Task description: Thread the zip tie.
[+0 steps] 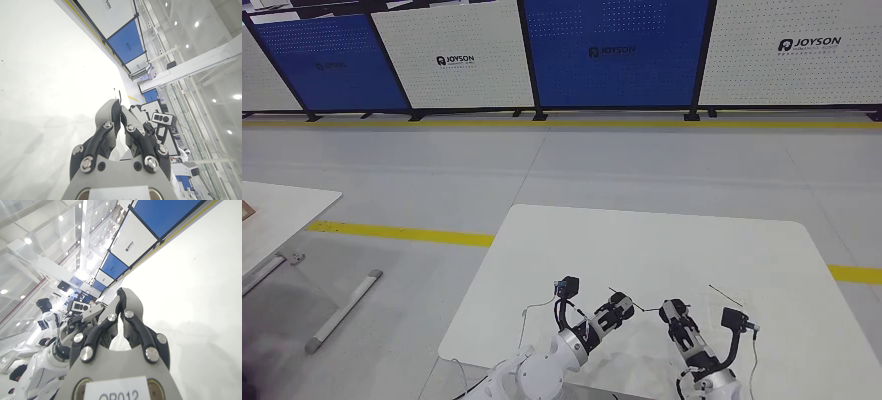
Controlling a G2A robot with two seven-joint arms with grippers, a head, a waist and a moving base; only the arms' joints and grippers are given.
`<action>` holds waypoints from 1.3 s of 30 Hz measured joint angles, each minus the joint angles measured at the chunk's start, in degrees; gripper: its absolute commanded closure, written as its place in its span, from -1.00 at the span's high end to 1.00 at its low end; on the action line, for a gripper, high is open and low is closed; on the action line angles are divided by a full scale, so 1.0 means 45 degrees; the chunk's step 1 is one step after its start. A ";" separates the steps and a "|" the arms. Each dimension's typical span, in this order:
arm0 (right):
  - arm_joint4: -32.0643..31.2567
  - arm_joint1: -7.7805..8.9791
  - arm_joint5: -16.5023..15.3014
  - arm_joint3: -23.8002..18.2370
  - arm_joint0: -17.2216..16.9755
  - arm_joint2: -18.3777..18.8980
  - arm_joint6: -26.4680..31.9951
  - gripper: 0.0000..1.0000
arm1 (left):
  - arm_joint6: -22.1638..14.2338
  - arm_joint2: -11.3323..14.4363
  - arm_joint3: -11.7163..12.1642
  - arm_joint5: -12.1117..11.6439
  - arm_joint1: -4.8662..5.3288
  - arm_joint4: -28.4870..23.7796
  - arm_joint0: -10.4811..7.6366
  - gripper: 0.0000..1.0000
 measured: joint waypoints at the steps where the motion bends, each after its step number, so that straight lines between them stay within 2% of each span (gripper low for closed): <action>1: -0.0013 -0.0012 0.0009 0.0008 0.0014 -0.0014 0.0016 -1.00 | 0.0000 0.0000 0.0000 0.0000 0.0000 0.0000 0.0000 -1.00; 29: 0.0074 -0.0141 -0.0191 0.0063 -0.0097 0.0108 0.0429 -1.00 | 0.0000 0.0000 0.0000 0.0000 0.0000 0.0000 0.0000 -1.00; 35: 0.1471 -0.0286 -0.0254 0.0510 0.0141 0.0033 0.0604 -1.00 | 0.0000 0.0000 0.0000 0.0000 0.0000 0.0000 0.0000 -1.00; 39: 0.1689 -0.0400 -0.0184 0.0917 0.0437 -0.0234 0.0655 -1.00 | 0.0000 0.0000 0.0000 0.0000 0.0000 0.0000 0.0000 -1.00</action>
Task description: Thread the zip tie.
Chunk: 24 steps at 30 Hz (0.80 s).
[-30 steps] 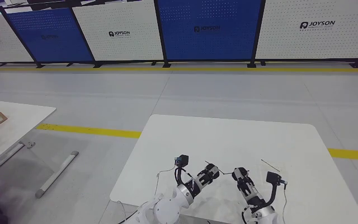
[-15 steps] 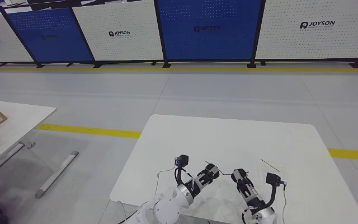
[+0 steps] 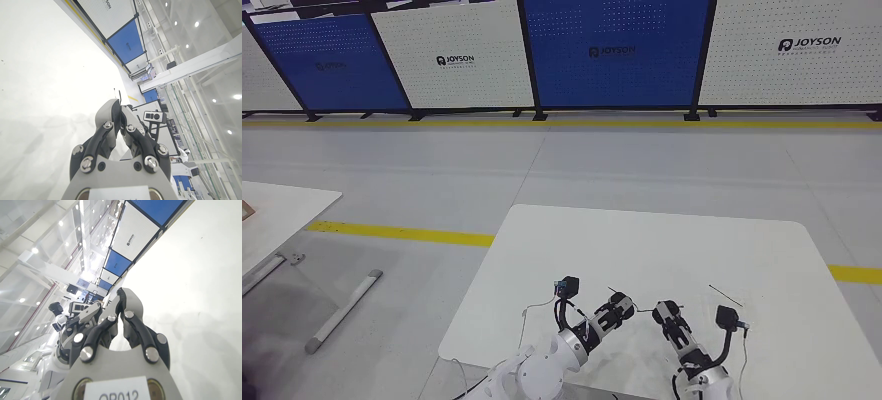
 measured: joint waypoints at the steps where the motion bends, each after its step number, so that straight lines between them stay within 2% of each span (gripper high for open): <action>1: -0.0009 -0.0016 -0.0005 0.0048 0.0026 -0.0036 -0.0022 -1.00 | 0.0000 0.0000 0.0000 0.0000 0.0000 0.0000 0.0000 -1.00; 24: 0.0125 -0.0048 0.0068 -0.0023 -0.0091 0.0120 -0.0304 -1.00 | 0.0001 0.0007 0.0008 -0.0001 -0.0003 -0.0009 -0.0001 -1.00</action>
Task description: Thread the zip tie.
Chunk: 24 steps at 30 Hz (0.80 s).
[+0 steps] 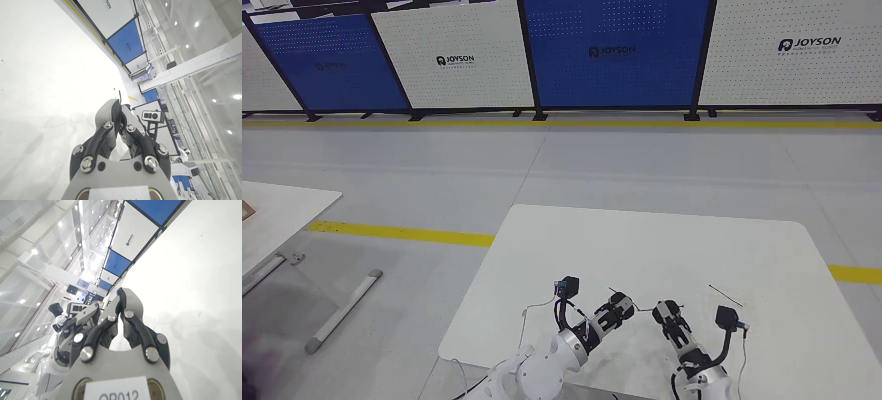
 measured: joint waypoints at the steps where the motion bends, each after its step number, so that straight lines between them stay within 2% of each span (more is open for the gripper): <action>1: 0.0065 -0.0007 0.0037 -0.0038 -0.0052 0.0046 -0.0068 -1.00 | -0.0001 0.0011 0.0012 -0.0009 -0.0006 -0.0025 -0.0005 -1.00; 11: 0.0279 -0.0081 0.0351 -0.0313 -0.0234 0.0194 0.0087 -1.00 | -0.0085 0.0080 0.0060 -0.0597 -0.0028 0.0016 0.0013 -1.00; 24: 0.0335 -0.0142 0.0403 -0.0390 -0.0382 0.0269 -0.0320 -1.00 | -0.0068 0.0070 0.0063 -0.0608 -0.0027 0.0027 0.0019 -1.00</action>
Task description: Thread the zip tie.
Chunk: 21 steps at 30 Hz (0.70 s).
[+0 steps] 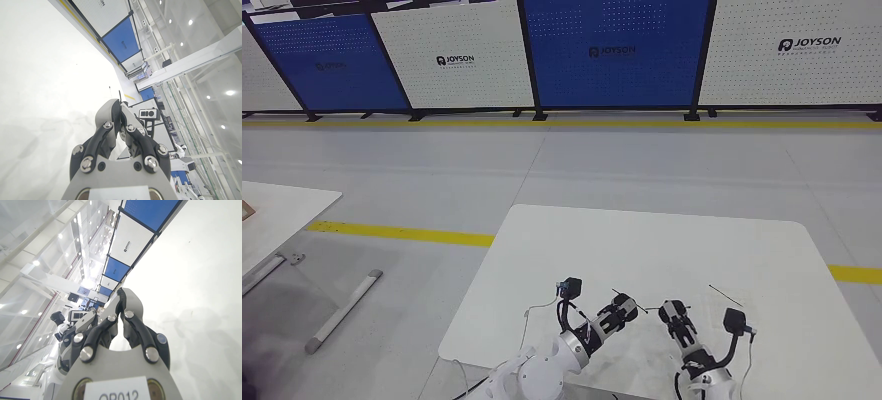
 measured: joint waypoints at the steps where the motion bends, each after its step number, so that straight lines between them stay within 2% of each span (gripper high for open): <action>1: -0.0013 -0.0007 -0.0022 -0.0017 -0.0034 0.0014 -0.0054 -1.00 | 0.0031 -0.0004 0.0024 0.0035 -0.0001 0.0024 -0.0006 -1.00; 8: -0.0241 -0.0047 -0.0237 -0.0163 -0.0220 0.0111 -0.0244 -1.00 | 0.0723 0.0206 0.0162 0.0673 -0.0111 0.0388 -0.0166 -1.00; 21: -0.0414 -0.0064 -0.0291 -0.0171 -0.0246 0.0122 -0.0230 -1.00 | 0.0770 0.0233 0.0284 0.0702 -0.0154 0.0240 -0.0224 -1.00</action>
